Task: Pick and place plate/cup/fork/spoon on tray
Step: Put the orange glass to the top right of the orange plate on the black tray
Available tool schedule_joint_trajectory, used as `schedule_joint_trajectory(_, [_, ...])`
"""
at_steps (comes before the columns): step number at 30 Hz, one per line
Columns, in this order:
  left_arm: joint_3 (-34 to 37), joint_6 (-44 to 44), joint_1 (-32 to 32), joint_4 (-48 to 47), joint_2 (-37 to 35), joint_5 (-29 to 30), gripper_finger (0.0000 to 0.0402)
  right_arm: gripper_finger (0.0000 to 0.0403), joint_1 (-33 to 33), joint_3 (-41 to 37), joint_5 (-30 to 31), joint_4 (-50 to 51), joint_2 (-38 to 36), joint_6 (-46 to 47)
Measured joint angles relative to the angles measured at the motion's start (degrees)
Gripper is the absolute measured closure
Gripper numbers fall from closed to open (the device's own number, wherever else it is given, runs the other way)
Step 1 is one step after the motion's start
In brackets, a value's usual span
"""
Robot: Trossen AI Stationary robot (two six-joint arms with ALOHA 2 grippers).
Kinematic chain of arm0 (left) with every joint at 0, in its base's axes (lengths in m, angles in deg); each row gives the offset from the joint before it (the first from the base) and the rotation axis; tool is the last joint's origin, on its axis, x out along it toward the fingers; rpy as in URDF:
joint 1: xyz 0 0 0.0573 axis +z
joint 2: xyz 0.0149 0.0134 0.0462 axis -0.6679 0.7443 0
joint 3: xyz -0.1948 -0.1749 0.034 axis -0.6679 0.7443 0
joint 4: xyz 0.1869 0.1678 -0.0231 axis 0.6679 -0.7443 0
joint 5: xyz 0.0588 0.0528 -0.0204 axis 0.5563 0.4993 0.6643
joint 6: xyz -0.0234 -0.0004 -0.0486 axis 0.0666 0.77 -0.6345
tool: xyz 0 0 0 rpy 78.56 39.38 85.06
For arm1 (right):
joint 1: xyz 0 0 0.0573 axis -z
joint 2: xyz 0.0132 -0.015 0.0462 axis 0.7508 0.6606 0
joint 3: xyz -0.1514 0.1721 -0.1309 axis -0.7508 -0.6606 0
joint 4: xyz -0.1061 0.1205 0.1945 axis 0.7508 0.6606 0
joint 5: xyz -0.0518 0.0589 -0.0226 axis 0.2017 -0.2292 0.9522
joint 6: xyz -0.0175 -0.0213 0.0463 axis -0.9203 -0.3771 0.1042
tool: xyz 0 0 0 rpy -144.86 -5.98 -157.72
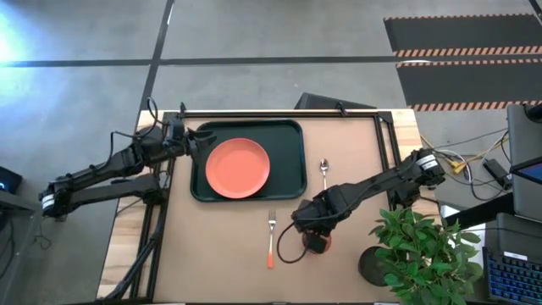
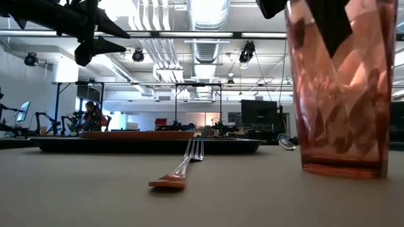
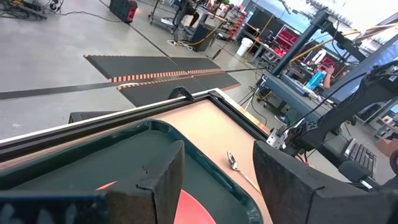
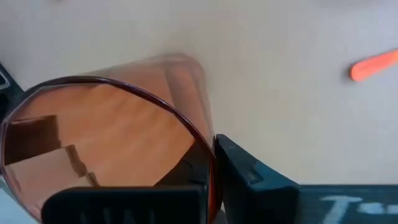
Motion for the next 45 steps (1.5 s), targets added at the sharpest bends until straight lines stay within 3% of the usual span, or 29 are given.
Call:
schedule_joint_trajectory(5, [0.0, 0.0, 0.0, 0.0, 0.0, 0.0, 0.0228, 0.0394, 0.0, 2.0, 5.0, -1.8, 0.0, 0.8])
schedule_joint_trajectory(10, [0.1, 0.0, 0.0, 0.0, 0.0, 0.0, 0.0228, 0.0394, 0.2, 9.8, 16.0, 1.1, 0.0, -0.5])
schedule_joint_trajectory(14, [0.1, 0.0, 0.0, 0.0, 0.0, 0.0, 0.0228, 0.0394, 2.4, 18.8, 28.0, 4.7, 0.0, -6.0])
schedule_joint_trajectory(17, [0.1, 0.0, 0.0, 0.0, 0.0, 0.0, 0.0228, 0.0394, 6.6, 25.0, 32.8, 4.8, -0.1, -13.5])
schedule_joint_trajectory(21, [0.1, 0.0, 0.0, 0.0, 0.0, 0.0, 0.0228, 0.0395, 15.9, 31.1, 31.9, 4.5, -0.1, -23.2])
schedule_joint_trajectory(24, [0.1, 0.0, 0.0, 0.0, 0.0, 0.0, 0.0228, 0.0395, 24.8, 33.2, 28.0, 4.2, 0.0, -28.2])
schedule_joint_trajectory(32, [0.1, 0.0, 0.0, 0.0, 0.0, 0.0, 0.0228, 0.0395, 43.4, 30.1, 16.2, 0.2, 0.4, -31.6])
schedule_joint_trajectory(36, [0.1, 0.0, 0.0, -0.1, 0.1, 0.0, 0.0228, 0.0395, 47.2, 27.4, 13.3, -0.9, 2.2, -29.6])
schedule_joint_trajectory(45, [0.1, 0.0, 0.0, -0.1, 0.0, 0.0, 0.0228, 0.0395, 47.6, 27.1, 7.8, 0.2, 11.2, -28.2])
